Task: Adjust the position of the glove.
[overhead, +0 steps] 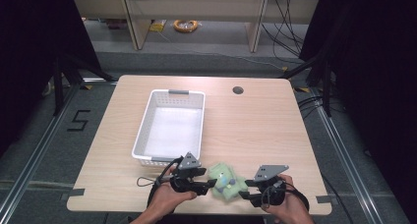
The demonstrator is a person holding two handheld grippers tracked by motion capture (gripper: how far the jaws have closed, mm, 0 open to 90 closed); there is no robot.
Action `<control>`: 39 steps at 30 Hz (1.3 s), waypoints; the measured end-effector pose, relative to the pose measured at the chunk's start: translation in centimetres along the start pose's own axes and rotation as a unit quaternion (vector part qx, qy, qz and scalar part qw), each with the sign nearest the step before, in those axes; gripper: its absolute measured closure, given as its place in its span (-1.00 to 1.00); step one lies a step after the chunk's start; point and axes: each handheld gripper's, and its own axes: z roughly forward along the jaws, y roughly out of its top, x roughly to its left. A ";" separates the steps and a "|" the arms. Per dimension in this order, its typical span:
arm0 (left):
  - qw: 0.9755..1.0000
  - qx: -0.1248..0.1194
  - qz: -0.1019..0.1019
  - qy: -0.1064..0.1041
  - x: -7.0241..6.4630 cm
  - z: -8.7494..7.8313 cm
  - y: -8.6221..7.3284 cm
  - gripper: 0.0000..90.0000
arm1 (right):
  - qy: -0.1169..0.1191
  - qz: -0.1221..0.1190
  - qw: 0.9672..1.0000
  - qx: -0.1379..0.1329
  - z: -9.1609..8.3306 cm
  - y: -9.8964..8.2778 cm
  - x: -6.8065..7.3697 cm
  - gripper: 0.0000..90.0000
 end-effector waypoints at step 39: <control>0.997 -0.034 -0.048 -0.052 -2.9 -0.1 -0.8 0.70 | 0.012 -0.018 1.000 -0.003 -1.1 0.2 -2.2 0.96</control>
